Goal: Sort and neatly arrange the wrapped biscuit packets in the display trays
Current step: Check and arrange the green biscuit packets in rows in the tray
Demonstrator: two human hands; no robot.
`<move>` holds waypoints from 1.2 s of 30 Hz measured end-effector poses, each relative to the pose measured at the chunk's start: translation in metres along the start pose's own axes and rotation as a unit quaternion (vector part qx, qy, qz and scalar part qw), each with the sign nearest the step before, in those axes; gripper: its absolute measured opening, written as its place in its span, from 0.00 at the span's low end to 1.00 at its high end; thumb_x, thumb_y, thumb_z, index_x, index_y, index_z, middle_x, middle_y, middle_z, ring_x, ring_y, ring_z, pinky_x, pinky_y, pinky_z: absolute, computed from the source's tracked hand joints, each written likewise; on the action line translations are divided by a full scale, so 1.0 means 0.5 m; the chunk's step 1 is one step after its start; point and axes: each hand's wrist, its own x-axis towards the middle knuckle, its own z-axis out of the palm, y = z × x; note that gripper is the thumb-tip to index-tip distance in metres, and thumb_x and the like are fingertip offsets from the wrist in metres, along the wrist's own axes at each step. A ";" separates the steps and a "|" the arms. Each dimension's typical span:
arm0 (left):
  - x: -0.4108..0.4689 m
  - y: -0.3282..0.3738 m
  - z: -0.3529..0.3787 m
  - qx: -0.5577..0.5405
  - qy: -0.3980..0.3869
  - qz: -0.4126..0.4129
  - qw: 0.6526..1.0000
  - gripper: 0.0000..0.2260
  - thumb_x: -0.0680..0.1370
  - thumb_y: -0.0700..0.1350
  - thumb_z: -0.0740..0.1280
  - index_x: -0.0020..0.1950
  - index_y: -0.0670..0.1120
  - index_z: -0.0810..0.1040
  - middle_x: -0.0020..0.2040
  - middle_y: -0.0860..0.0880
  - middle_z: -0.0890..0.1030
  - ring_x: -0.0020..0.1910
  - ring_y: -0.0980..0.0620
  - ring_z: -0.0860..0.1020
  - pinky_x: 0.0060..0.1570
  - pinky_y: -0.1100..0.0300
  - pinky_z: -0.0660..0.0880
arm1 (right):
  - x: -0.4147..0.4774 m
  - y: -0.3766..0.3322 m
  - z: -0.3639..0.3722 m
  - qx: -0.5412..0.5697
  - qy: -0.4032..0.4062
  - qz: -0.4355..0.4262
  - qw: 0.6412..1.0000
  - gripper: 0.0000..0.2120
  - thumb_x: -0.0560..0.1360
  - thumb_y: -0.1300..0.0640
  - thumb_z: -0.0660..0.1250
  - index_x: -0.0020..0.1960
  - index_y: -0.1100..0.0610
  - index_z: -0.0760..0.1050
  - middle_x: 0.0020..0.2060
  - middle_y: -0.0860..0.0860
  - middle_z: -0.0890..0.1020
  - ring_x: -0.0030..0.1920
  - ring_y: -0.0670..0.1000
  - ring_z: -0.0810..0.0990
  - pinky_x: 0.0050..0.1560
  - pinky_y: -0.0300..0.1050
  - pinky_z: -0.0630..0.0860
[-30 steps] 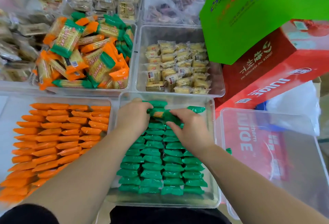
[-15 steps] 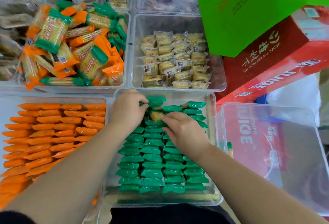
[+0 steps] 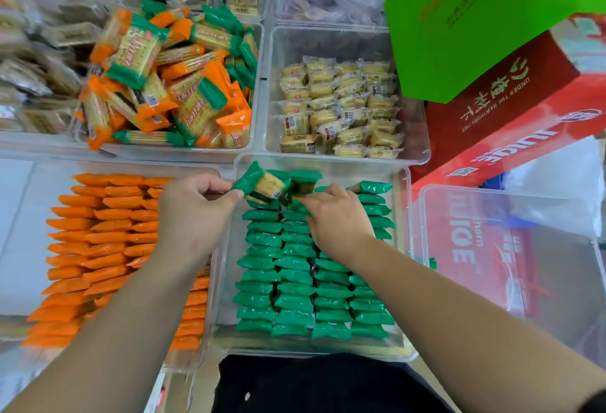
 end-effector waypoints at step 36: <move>-0.374 0.137 -0.008 -0.132 -0.155 0.008 0.979 0.04 0.76 0.35 0.70 0.42 0.39 0.83 0.29 0.44 0.78 0.28 0.53 0.75 0.30 0.63 0.75 | -0.372 0.030 -0.146 0.763 0.028 0.192 0.617 0.10 0.78 0.63 0.68 0.40 0.54 0.81 0.34 0.51 0.76 0.37 0.49 0.72 0.42 0.43 0.72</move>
